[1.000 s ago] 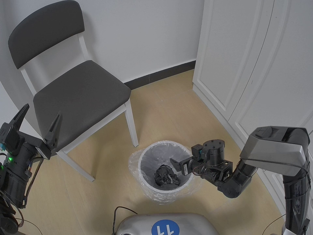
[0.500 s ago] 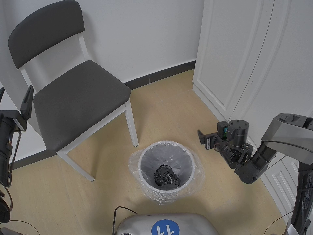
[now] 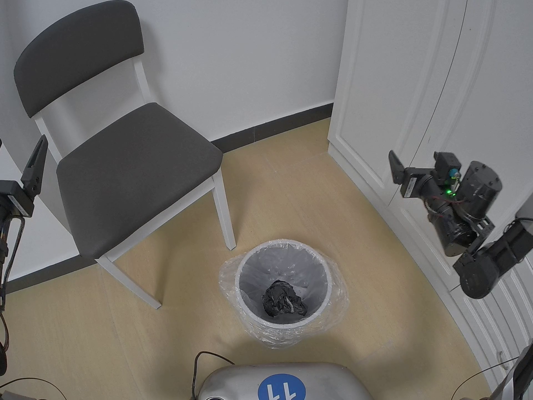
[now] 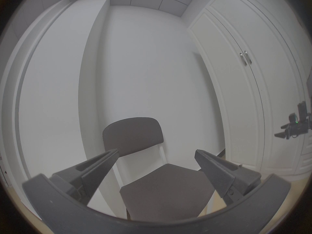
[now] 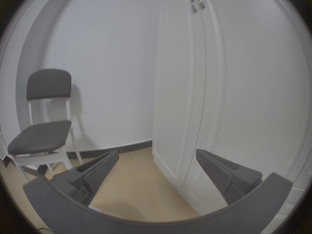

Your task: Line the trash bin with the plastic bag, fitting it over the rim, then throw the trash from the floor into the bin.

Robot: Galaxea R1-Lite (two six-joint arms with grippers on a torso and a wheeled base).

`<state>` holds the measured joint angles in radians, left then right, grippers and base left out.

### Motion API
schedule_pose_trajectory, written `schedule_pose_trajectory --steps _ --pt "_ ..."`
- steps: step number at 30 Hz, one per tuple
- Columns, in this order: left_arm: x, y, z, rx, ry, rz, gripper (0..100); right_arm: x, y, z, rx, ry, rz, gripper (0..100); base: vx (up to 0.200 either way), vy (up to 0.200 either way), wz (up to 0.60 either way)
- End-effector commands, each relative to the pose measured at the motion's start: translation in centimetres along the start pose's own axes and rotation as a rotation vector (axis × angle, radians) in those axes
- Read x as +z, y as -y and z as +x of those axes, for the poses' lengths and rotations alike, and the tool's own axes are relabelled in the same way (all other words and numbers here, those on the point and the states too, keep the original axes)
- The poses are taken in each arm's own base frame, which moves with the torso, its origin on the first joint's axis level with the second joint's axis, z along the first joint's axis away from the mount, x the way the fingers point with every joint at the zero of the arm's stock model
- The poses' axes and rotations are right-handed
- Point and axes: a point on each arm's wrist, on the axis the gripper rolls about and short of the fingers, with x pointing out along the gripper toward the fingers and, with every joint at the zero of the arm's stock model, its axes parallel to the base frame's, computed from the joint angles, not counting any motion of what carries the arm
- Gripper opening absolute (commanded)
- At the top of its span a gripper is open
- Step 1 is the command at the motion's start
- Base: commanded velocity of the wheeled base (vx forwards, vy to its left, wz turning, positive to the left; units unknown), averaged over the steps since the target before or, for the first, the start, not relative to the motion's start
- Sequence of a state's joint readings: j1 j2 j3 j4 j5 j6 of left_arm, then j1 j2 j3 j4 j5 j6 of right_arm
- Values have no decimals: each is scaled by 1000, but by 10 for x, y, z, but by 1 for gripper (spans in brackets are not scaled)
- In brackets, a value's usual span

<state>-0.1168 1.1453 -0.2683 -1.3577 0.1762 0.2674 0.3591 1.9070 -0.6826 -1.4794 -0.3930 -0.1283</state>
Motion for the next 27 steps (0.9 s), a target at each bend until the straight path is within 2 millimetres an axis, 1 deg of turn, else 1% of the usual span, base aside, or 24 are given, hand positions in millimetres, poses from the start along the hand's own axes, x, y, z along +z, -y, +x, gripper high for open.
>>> schedule_pose_trajectory --steps 1,2,3,4,6,7,11,15,18,19,20,21,22,24,27 --pt "6 -2 -2 -22 24 -24 100 53 23 -32 -21 136 45 100 0 0 0" --pt "6 -2 -2 -24 23 -24 100 54 23 -33 -20 138 45 100 0 0 0" --pt "5 -1 -2 -31 21 -23 100 61 25 -39 -20 155 34 100 0 0 0" --pt "4 -1 -2 -32 16 -22 100 64 27 -42 -22 161 25 100 0 0 0" --pt "1 -1 -2 -35 6 -21 100 64 27 -42 -22 161 25 100 0 0 0" --pt "1 0 -2 -36 3 -20 100 70 35 -55 -30 171 -14 100 0 0 0" --pt "-7 2 -2 -49 -31 -11 100 77 47 -73 -8 192 -70 100 0 0 0" --pt "-13 4 -2 -56 -58 -4 100 83 60 -86 -20 213 -119 100 0 0 0" --pt "-13 4 -1 -55 -55 -6 100 86 68 -96 -44 218 -126 100 0 0 0" --pt "-12 4 -2 -54 -52 -6 100 88 75 -103 -63 227 -129 100 0 0 0" --pt "-12 4 -2 -54 -51 -7 100 89 76 -104 -67 226 -131 100 0 0 0" --pt "-10 4 -2 -52 -45 -7 100 92 82 -110 -93 237 -134 100 0 0 0" --pt "-10 4 -2 -52 -45 -7 100 92 83 -111 -95 238 -133 100 0 0 0" --pt "-10 4 -3 -54 -43 -7 100 98 91 -121 -135 259 -133 100 0 0 0" --pt "-10 4 -3 -55 -44 -7 100 99 99 -132 -168 263 -140 100 0 0 0"
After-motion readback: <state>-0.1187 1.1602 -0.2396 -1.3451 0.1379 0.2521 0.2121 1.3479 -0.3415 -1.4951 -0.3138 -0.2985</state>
